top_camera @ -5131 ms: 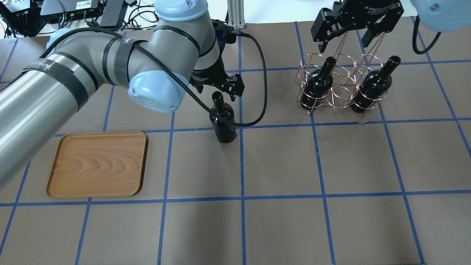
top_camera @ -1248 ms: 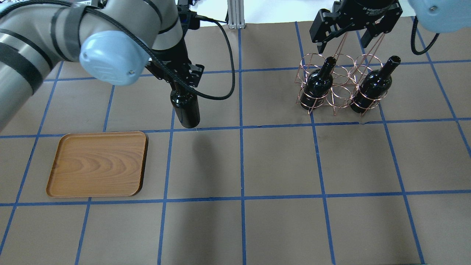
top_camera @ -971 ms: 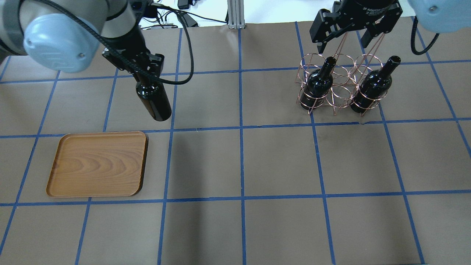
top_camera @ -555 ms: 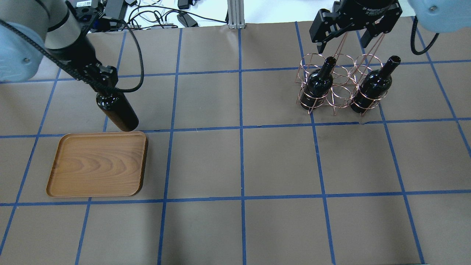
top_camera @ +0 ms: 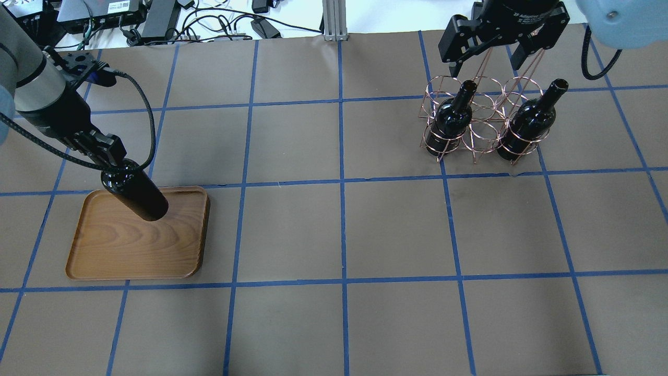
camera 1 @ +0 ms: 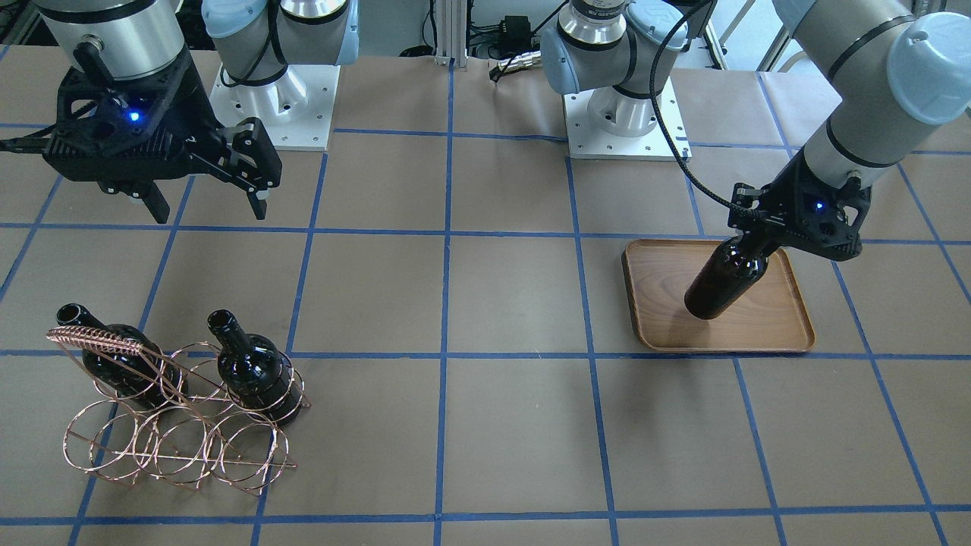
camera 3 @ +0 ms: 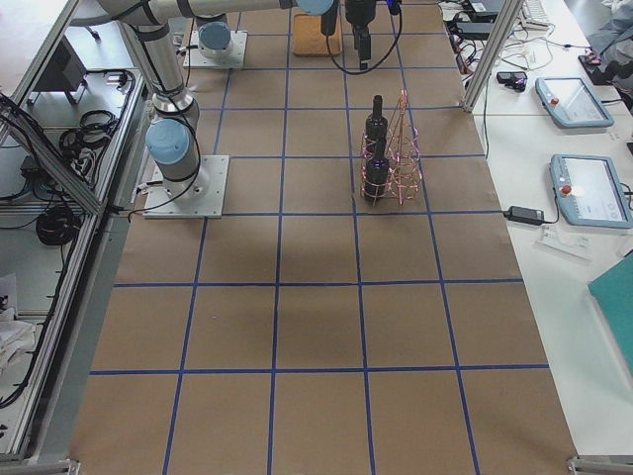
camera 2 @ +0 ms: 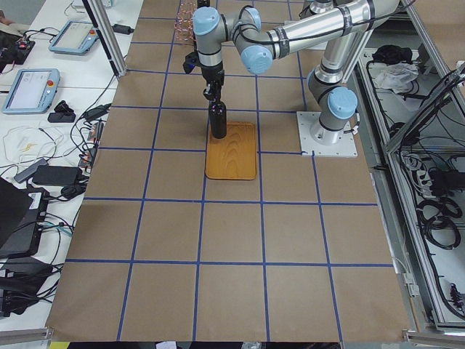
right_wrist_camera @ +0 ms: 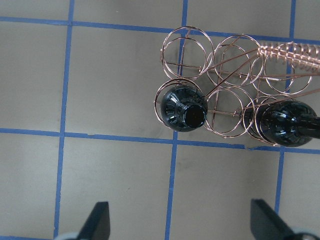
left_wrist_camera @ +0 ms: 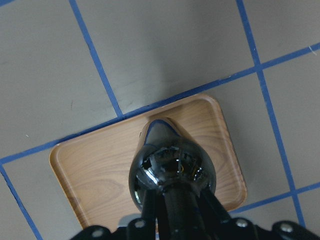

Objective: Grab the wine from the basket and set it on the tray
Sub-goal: 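Lower the bottle onto the tray and tip it onto its side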

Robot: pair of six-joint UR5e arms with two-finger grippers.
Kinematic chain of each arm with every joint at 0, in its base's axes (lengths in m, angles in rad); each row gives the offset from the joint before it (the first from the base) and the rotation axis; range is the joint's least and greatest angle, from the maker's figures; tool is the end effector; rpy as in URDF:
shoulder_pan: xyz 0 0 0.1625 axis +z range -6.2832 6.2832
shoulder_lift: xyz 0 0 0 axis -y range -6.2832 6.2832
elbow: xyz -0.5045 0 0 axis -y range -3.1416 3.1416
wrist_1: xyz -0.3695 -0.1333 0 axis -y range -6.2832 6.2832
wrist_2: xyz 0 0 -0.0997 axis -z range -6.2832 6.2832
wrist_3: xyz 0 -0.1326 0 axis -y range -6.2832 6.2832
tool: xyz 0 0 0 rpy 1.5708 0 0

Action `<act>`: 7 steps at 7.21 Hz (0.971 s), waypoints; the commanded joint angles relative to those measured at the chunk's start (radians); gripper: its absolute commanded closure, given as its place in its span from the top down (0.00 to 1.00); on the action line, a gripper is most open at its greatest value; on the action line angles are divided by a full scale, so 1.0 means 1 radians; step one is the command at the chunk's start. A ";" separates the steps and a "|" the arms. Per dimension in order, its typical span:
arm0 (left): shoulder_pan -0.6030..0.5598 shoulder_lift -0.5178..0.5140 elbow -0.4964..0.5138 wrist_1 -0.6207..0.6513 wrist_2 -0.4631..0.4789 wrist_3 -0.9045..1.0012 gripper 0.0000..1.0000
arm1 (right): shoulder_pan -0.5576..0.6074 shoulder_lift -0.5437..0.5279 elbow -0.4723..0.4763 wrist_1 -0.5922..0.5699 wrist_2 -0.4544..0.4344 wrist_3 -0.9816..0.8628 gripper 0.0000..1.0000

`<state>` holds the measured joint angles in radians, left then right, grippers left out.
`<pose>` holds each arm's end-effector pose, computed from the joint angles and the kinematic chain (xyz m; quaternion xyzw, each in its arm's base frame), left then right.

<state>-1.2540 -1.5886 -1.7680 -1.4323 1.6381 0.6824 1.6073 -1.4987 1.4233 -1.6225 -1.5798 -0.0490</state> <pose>0.0249 -0.4752 0.4486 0.1828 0.9818 0.0497 0.0112 0.1510 -0.5153 0.5746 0.0424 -0.9971 0.0635 0.0049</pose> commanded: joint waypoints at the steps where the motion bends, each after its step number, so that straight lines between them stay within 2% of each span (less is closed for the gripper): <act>1: 0.052 0.018 -0.033 0.003 0.026 0.069 0.00 | 0.000 0.000 0.000 0.001 0.003 0.000 1.00; 3: 0.117 0.006 -0.045 0.003 0.010 0.114 0.00 | 0.000 0.000 0.000 -0.001 0.004 0.000 1.00; 4: 0.122 0.001 -0.051 0.003 -0.021 0.121 0.00 | 0.000 0.000 0.000 -0.001 0.003 0.000 1.00; 6: 0.122 -0.011 -0.050 0.004 -0.021 0.123 0.00 | 0.000 0.000 0.000 -0.001 0.003 -0.002 1.00; 7: 0.123 -0.014 -0.050 0.003 -0.014 0.129 0.10 | 0.000 0.000 0.000 -0.001 0.004 -0.002 1.00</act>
<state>-1.1322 -1.5975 -1.8174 -1.4290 1.6198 0.8059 1.6076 -1.4987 1.4235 -1.6229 -1.5762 -0.0501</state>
